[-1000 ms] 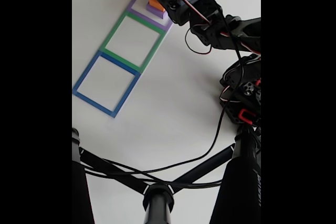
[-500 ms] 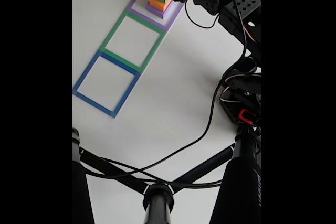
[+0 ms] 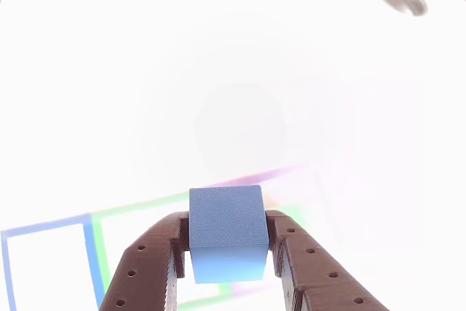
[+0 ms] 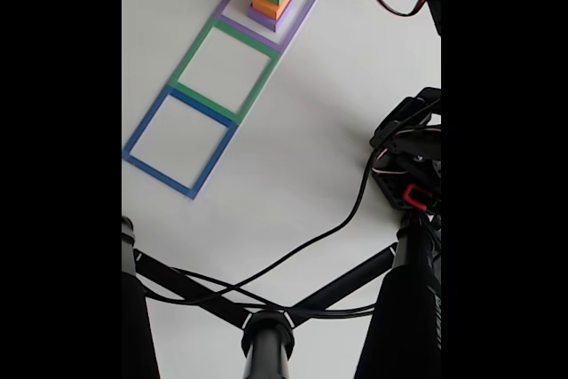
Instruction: Tower of hanoi
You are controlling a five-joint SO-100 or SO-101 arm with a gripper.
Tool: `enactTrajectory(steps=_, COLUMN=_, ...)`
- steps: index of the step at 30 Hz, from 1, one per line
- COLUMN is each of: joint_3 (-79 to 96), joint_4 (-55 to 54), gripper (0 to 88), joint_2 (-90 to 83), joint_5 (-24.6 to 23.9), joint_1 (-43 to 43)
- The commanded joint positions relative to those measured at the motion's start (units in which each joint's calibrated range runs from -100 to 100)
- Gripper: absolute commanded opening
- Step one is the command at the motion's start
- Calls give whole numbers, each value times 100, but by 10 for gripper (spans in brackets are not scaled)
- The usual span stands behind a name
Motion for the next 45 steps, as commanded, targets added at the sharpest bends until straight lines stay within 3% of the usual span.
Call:
enactTrajectory(steps=1, joint_3=-414, joint_4=191, gripper=10, joint_2=-44, joint_5=0, joint_1=-250)
enactTrajectory(steps=8, joint_3=-132, joint_4=127, gripper=8, joint_2=-44, joint_5=0, joint_1=-499)
enactTrajectory(steps=14, joint_3=1477, joint_4=-894, gripper=8, joint_2=-310, joint_5=0, joint_1=-643)
enactTrajectory(steps=30, joint_3=7650, joint_4=-7849, gripper=6, joint_2=-108, joint_5=0, joint_1=-1142)
enactTrajectory(steps=37, joint_3=8577, joint_4=-10505, gripper=5, joint_2=1264, joint_5=0, joint_1=-1237)
enactTrajectory(steps=45, joint_3=8777, joint_4=-12764, gripper=6, joint_2=3081, joint_5=0, joint_1=-1276)
